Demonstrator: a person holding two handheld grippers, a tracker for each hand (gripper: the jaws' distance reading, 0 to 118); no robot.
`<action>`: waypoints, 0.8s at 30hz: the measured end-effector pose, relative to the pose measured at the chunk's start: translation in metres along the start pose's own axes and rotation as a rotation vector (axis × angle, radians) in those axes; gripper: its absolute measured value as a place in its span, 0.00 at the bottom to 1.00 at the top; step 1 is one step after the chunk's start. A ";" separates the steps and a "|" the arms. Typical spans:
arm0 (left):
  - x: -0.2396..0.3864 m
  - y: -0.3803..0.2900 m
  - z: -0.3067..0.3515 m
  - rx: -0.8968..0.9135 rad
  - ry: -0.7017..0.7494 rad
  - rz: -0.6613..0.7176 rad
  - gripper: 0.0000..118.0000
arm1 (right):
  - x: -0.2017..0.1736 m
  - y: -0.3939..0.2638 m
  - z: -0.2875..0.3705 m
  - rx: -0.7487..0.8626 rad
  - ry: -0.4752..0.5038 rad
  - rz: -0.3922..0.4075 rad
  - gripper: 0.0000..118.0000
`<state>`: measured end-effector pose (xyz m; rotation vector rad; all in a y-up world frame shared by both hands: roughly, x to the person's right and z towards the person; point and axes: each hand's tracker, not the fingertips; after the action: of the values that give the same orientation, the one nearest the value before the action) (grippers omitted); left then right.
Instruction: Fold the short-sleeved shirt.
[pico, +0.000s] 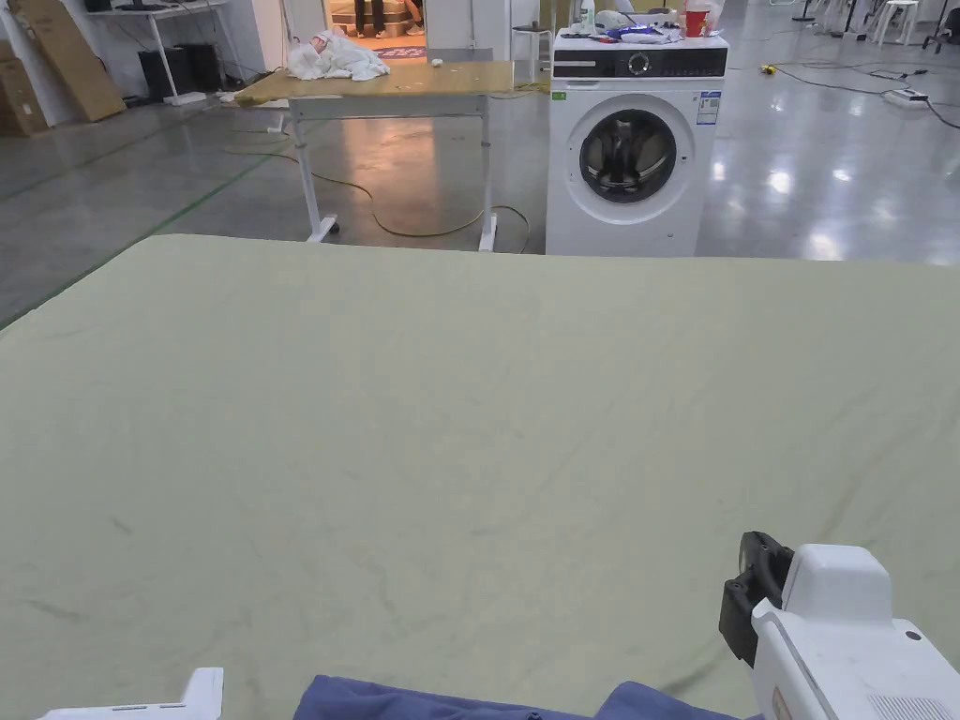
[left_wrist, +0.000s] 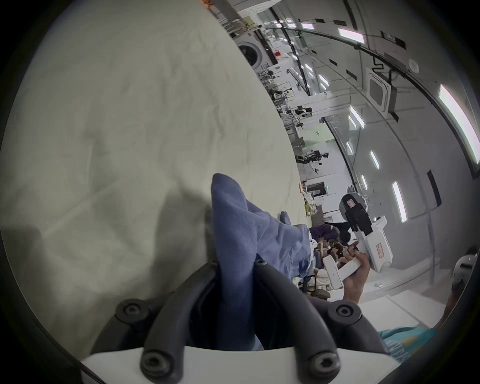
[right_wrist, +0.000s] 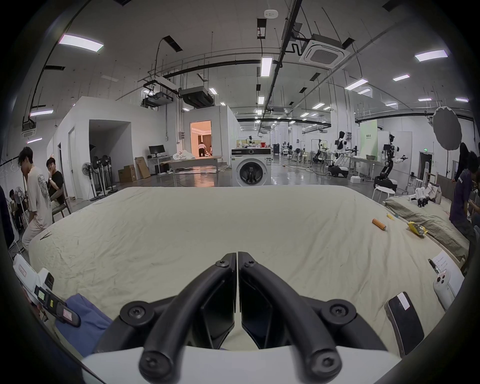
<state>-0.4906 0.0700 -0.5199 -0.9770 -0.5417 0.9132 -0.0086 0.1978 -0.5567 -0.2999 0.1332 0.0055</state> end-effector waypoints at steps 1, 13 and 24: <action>0.008 0.001 0.004 -0.001 0.003 -0.023 0.08 | 0.001 0.000 0.000 0.000 -0.001 -0.001 0.00; 0.115 0.027 0.114 0.125 0.463 -0.199 0.08 | 0.010 -0.001 -0.001 -0.006 -0.004 0.003 0.00; 0.203 0.009 0.056 0.023 0.546 -0.375 0.08 | 0.005 -0.006 -0.001 -0.015 0.015 -0.003 0.00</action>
<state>-0.4291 0.2708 -0.5015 -1.0097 -0.2325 0.2943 -0.0038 0.1921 -0.5562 -0.3156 0.1472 0.0016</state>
